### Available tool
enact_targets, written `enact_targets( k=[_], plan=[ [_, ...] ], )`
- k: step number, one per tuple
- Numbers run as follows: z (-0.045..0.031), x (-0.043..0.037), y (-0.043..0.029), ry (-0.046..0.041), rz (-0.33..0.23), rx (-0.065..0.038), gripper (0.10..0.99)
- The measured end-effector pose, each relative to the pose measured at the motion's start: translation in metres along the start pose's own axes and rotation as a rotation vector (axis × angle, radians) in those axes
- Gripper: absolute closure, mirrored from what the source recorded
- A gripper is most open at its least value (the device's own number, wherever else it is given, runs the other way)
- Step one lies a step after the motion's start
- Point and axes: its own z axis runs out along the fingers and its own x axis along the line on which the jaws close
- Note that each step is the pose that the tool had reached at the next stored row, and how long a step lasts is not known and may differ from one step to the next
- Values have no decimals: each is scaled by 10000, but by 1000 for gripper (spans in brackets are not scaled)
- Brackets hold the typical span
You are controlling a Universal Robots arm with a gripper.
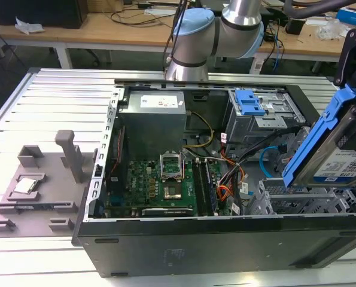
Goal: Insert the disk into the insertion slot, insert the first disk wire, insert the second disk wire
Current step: 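Insert the disk into the insertion slot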
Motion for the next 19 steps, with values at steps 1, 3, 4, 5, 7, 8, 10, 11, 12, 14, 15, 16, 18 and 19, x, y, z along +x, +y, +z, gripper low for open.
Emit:
enact_targets(
  k=[1, 3, 4, 5, 7, 8, 10, 11, 12, 14, 15, 16, 18, 19],
  plan=[
    [6, 0, 0, 0, -1, 0, 722],
    [35, 0, 0, 0, 0, 0, 722],
    [47, -10, 6, -2, 2, 0, 722],
    [56, -25, 15, 0, 0, 0, 722],
    [72, -46, 29, 0, 1, 0, 722],
    [84, -59, 36, 0, 0, 0, 722],
    [106, -71, 44, -1, -2, 0, 722],
    [118, -72, 45, -1, -1, 0, 722],
    [126, -73, 46, 0, 0, 0, 722],
    [135, -73, 46, 2, 0, 0, 722],
    [142, -74, 45, 2, 0, 0, 722],
    [154, -73, 45, 0, 0, 0, 722],
    [162, -73, 45, 1, 0, 0, 722],
    [169, -73, 44, 0, 0, 0, 722]
  ],
)
